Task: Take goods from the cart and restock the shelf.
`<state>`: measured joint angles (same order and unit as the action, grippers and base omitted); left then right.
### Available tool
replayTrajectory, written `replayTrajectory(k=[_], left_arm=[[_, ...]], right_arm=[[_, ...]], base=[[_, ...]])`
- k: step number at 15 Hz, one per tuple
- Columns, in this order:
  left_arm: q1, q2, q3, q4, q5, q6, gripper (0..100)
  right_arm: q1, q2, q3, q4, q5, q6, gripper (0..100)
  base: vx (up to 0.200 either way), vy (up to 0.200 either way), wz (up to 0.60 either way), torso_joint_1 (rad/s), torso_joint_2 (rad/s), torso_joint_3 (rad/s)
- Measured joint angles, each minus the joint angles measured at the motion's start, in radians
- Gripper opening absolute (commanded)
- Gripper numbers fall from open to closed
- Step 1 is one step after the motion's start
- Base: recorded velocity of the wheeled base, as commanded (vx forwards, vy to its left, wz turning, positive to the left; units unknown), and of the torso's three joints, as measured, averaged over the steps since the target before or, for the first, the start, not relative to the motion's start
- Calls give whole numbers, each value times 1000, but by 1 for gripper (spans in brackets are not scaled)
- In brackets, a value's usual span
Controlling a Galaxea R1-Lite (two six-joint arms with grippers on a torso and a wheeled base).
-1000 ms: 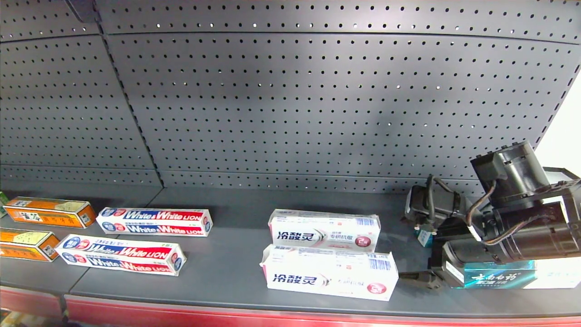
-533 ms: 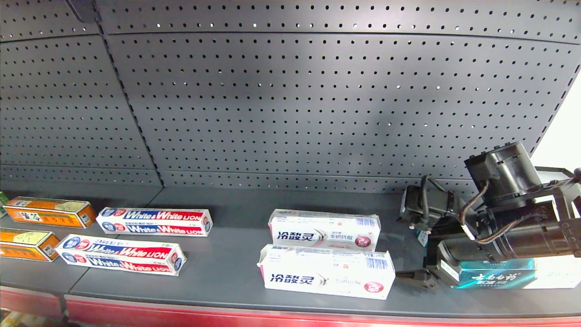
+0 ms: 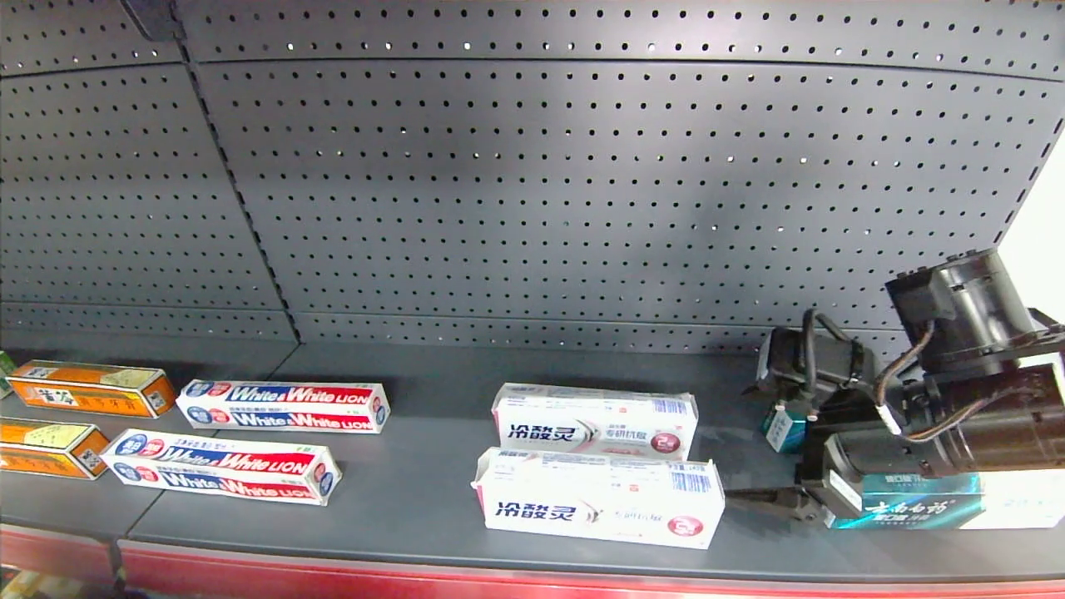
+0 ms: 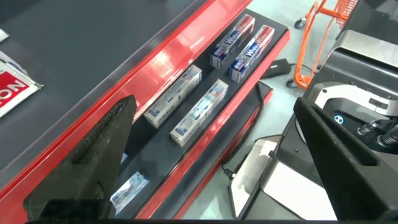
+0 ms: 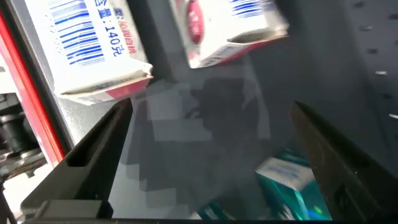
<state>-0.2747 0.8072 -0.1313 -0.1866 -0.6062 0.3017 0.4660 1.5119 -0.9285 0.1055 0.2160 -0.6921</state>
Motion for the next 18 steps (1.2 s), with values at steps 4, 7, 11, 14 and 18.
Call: replayTrajectory(k=[4, 7, 11, 14, 18], left_arm=[[7, -11, -5, 0, 110, -14, 100], [9, -24, -16, 0, 229, -24, 100], [11, -72, -26, -1, 391, -44, 100], [11, -141, -28, 12, 556, -50, 100], [44, -310, 7, 88, 734, -67, 100]], right_arm=[[-64, -116, 3, 0, 2, 6, 100], [-97, -216, 30, -34, 1, 100, 100], [-121, -394, 148, -57, -8, 252, 100], [-148, -544, 260, -57, -19, 348, 100], [-231, -742, 376, -57, -33, 481, 100]], base=[[0, 0, 0, 0, 0, 0], [0, 0, 0, 0, 0, 0], [0, 0, 0, 0, 0, 0], [0, 0, 0, 0, 0, 0], [0, 0, 0, 0, 0, 0]])
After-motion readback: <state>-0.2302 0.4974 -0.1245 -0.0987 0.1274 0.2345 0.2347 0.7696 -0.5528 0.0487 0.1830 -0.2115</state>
